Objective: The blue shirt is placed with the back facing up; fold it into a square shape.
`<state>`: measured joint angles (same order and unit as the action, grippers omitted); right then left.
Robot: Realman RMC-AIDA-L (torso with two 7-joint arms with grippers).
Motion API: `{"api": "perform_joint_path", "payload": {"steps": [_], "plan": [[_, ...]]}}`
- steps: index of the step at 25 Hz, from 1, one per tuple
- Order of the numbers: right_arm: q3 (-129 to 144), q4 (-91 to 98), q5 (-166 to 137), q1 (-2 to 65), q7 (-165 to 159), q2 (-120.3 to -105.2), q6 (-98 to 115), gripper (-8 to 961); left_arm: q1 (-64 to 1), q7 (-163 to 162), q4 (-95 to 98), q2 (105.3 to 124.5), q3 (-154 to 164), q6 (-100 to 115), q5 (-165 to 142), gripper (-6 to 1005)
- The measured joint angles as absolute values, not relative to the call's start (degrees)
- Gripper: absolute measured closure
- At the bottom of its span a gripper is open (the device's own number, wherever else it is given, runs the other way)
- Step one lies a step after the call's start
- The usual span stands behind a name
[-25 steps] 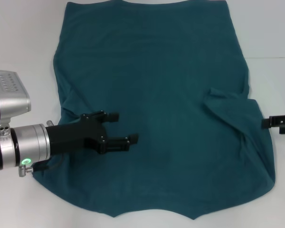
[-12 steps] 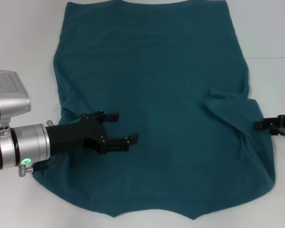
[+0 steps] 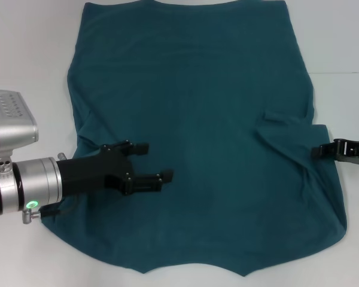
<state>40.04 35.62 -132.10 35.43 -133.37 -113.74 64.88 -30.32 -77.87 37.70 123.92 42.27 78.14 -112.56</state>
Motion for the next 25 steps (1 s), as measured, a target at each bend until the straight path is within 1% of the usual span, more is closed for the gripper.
{"api": "perform_joint_path", "payload": {"steps": [7,10,14,17,22,25], "plan": [[40.0,35.6,-130.4,34.2,-132.6,-113.57,65.0,739,-30.2,-77.9,37.7,123.93,42.3,78.1,-112.6,63],[39.9,35.8,-130.2,34.0,-132.0,-113.73,65.3,931,-30.2,-77.9,37.7,123.92,42.3,78.1,-112.6,63],[38.3,36.2,-126.9,33.1,-127.7,-113.72,68.3,946,-30.2,-77.9,37.7,123.93,42.3,78.2,-112.6,62],[36.1,36.3,-122.7,31.5,-123.7,-113.19,72.4,950,-30.1,-78.1,37.7,123.93,42.3,78.2,-112.5,62],[33.3,37.0,-119.5,29.1,-121.7,-111.85,76.8,950,-30.1,-78.2,37.7,123.93,42.3,78.1,-112.3,63],[33.1,37.7,-119.5,28.5,-121.7,-111.65,78.0,950,-30.0,-78.2,37.7,123.95,42.3,78.1,-112.2,63]]}}
